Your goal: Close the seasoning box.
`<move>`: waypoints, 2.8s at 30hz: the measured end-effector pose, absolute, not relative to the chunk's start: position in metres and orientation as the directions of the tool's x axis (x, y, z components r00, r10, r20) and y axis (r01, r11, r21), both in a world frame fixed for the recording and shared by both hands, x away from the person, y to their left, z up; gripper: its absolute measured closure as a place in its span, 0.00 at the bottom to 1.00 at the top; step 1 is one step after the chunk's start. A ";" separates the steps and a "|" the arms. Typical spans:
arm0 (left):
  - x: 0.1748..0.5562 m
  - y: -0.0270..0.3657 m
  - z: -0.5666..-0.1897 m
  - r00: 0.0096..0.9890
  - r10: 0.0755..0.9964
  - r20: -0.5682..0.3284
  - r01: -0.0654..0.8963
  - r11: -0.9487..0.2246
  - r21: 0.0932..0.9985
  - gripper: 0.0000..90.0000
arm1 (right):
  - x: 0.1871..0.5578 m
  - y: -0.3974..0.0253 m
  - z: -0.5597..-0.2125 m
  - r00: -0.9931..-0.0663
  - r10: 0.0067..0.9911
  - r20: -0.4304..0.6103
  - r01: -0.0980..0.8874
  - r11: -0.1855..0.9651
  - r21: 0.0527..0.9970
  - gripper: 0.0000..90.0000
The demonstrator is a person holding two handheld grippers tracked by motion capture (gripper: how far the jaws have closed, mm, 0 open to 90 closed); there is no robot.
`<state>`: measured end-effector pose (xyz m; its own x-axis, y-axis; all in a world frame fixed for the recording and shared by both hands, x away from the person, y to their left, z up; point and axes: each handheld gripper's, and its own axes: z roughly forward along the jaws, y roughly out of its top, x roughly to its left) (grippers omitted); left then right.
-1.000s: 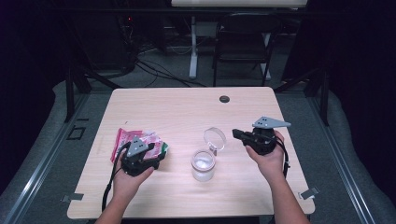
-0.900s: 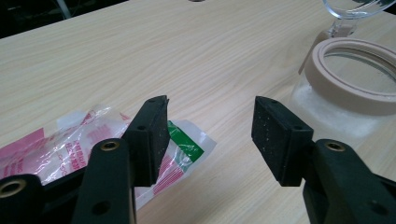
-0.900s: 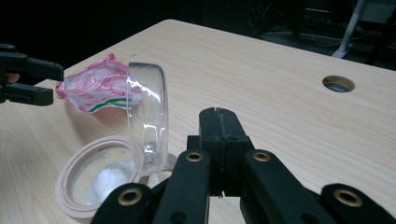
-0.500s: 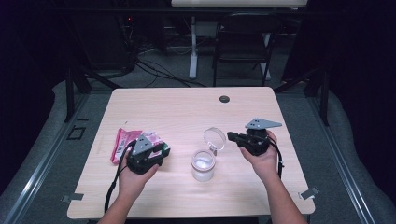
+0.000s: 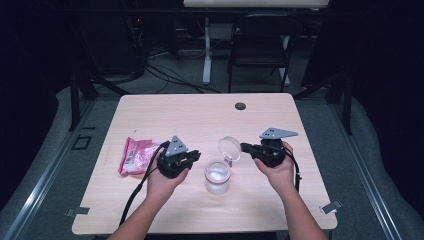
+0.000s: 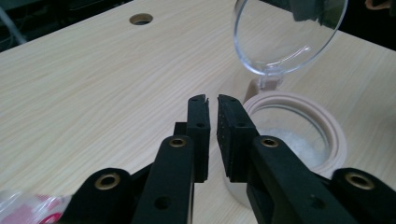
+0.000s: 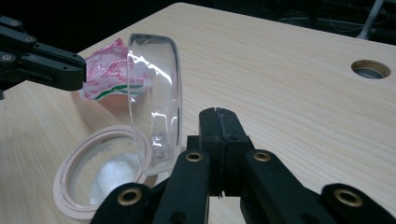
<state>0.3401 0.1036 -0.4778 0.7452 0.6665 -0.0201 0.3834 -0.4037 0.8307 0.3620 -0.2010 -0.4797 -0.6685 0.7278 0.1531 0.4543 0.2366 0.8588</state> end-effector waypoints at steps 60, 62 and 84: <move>0.336 0.067 -0.455 0.819 0.573 0.015 0.323 -0.482 0.815 0.99 | 0.351 -0.176 -0.475 -0.743 0.659 0.119 0.405 0.300 0.864 0.98; 0.334 0.068 -0.456 0.819 0.574 0.015 0.324 -0.483 0.813 0.99 | 0.350 -0.175 -0.474 -0.745 0.657 0.116 0.403 0.304 0.864 0.98; 0.317 0.089 -0.481 0.815 0.579 -0.017 0.352 -0.472 0.808 0.99 | 0.343 -0.161 -0.475 -0.789 0.607 0.099 0.373 0.344 0.861 0.96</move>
